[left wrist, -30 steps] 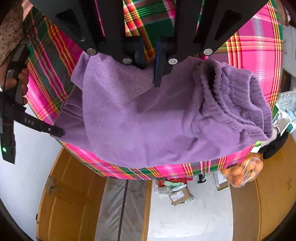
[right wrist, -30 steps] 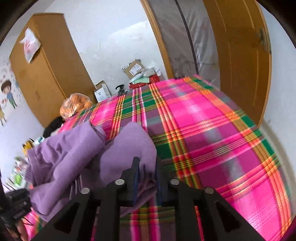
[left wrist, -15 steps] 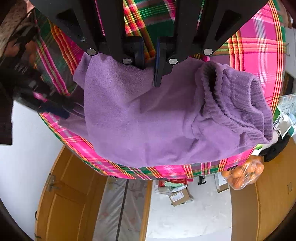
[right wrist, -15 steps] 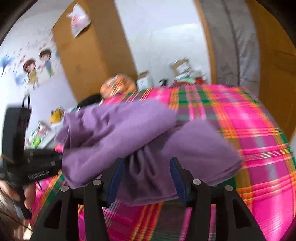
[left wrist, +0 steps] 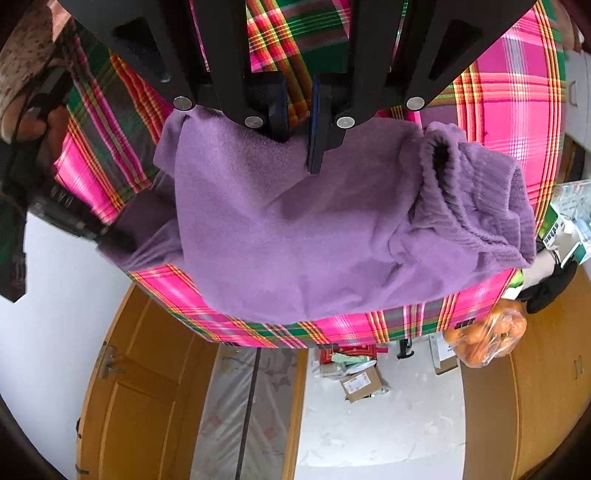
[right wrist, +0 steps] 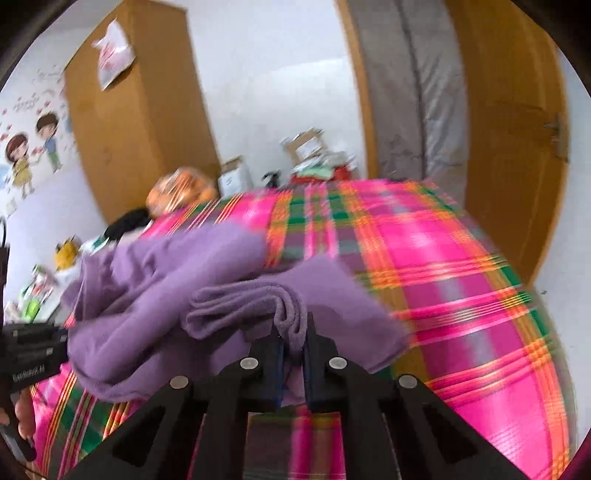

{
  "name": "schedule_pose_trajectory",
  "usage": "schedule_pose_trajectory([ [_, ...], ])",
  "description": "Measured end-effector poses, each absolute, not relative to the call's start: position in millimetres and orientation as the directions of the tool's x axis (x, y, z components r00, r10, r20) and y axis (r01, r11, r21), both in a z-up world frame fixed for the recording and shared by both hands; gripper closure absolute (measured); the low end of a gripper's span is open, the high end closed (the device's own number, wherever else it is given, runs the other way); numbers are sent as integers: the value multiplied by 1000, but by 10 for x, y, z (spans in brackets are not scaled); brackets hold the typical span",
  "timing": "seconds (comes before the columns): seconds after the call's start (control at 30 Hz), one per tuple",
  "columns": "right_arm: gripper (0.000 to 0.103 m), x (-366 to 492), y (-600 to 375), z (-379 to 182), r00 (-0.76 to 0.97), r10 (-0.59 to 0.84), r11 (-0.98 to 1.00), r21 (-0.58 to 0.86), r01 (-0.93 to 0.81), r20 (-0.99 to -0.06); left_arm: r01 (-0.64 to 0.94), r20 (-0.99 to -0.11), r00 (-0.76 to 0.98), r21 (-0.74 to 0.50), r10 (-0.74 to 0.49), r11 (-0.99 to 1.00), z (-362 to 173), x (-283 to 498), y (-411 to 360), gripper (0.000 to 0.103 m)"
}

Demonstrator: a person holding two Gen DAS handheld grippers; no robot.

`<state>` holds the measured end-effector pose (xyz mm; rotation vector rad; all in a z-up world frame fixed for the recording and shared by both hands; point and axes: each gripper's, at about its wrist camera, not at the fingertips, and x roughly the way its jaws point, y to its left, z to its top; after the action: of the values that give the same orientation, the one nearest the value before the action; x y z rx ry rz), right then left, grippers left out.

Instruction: Fold clothes

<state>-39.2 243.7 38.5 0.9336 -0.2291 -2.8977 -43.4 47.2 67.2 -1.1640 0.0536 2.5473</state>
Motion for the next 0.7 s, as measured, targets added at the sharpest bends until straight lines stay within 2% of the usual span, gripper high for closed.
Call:
schedule_pose_trajectory([
  [0.27,95,-308,3082,655,-852,51,-978,145,-148,-522,-341,-746,-597,-98,296,-935,661,-441,566,94],
  [0.53,94,-401,3462,424,-786,151,-951,128,-281,-599,-358,-771,-557,-113,309,-927,556,-502,582,94],
  [0.7,93,-433,3502,269,-744,169,-944,110,-310,-647,-366,-783,-540,-110,308,-924,515,-455,543,84],
])
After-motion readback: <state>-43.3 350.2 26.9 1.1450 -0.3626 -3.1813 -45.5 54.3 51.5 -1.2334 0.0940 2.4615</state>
